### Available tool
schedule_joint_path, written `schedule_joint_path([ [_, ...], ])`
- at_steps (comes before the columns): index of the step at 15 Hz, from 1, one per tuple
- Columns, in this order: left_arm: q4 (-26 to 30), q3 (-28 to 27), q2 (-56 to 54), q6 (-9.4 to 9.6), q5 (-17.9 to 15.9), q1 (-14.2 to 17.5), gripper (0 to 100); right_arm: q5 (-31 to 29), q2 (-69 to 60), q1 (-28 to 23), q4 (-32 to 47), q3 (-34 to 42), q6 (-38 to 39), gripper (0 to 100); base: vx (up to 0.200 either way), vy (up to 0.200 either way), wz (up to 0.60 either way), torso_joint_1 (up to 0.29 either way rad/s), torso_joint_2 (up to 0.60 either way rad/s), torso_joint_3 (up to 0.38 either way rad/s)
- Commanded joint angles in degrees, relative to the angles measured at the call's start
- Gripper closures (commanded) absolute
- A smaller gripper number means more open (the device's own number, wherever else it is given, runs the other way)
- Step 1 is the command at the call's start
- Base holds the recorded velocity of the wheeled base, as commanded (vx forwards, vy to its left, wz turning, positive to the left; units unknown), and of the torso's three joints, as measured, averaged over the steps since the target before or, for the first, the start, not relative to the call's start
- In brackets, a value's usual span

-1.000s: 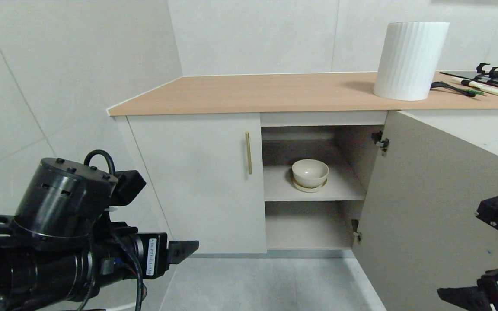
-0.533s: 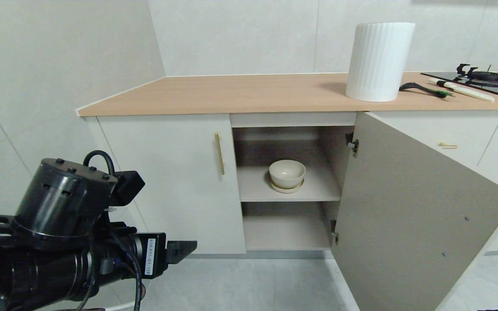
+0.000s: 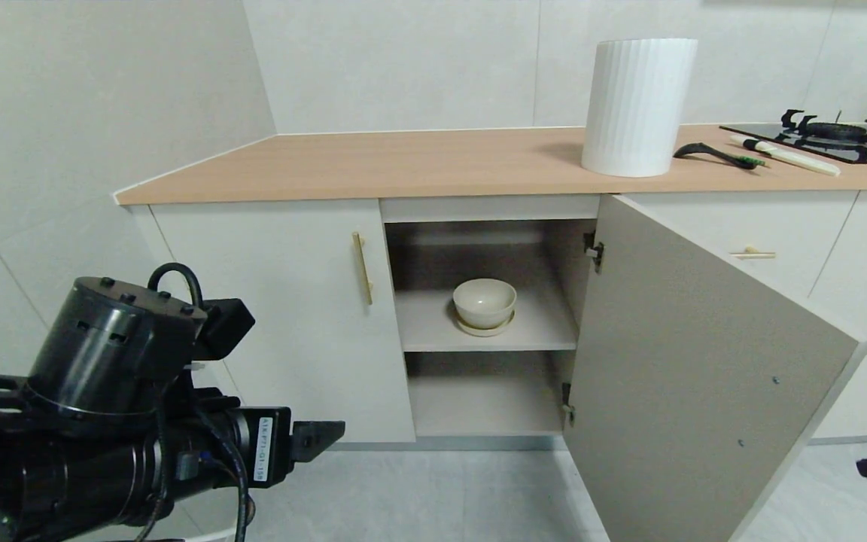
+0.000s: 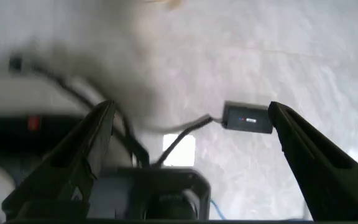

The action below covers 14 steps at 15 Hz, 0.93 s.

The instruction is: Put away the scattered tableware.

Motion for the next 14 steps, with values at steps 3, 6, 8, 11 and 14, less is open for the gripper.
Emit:
schedule_joint_path([
  [3,0.02,0.08,-0.02,-0.12,0.03,0.05,0,-0.06,3.78,-9.63,-5.98,-0.4,-0.49,0,0.0,0.0,0.0,0.0,0.0,0.0],
  [6,0.02,0.08,-0.02,-0.03,0.03,0.05,0,0.12,6.41,-11.91,-11.43,0.04,-0.14,0,0.0,0.0,0.0,0.0,0.0,0.0],
  [8,0.02,0.08,-0.02,-0.12,0.03,0.05,0,0.29,7.82,-12.44,-12.48,0.22,0.12,0,0.0,0.0,0.0,0.0,0.0,0.0],
  [11,0.02,0.08,-0.02,-0.03,0.03,0.05,0,0.21,10.54,-12.44,-14.85,1.36,0.21,0,0.0,0.0,0.0,0.0,0.0,0.0],
  [14,0.02,0.08,0.07,-0.03,0.03,0.05,0,0.29,11.42,-12.26,-17.05,2.5,0.3,0,0.0,0.0,0.0,0.0,0.0,0.0],
])
